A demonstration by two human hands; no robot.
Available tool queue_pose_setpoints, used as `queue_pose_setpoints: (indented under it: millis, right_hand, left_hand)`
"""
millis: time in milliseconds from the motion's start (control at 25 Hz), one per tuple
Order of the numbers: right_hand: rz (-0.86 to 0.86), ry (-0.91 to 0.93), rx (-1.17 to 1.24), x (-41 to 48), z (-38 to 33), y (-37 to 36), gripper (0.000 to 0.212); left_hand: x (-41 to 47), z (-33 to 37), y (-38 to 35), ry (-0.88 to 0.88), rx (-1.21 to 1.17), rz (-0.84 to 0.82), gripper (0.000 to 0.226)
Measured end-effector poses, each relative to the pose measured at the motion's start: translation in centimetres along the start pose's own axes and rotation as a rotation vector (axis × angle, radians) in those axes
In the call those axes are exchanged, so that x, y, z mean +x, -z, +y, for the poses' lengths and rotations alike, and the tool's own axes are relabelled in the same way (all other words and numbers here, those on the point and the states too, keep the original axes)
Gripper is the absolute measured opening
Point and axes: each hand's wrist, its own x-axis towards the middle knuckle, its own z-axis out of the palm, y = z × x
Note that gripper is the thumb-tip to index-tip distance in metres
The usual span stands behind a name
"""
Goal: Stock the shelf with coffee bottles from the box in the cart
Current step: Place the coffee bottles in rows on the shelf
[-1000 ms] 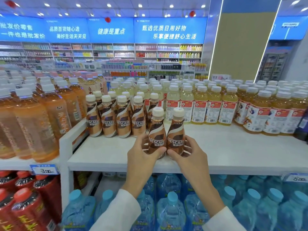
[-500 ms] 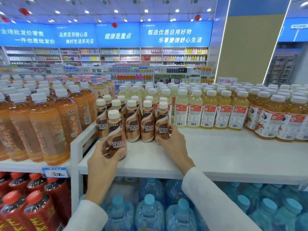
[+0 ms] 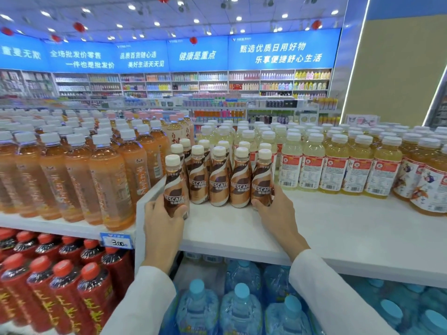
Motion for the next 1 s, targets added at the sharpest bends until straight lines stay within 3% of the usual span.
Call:
queue_pose_setpoints:
  millis: [240,1000]
  right_hand:
    - [-0.007,-0.005,0.009,0.5,0.2,-0.3,0.068]
    - [-0.021,-0.007,0.003,0.8,0.5,-0.6,0.07]
  left_hand:
    - [0.8,0.5,-1.0,0.076,0.025,0.067,0.054]
    - [0.5,0.2,-3.0,0.063,0.081,0.195,0.055]
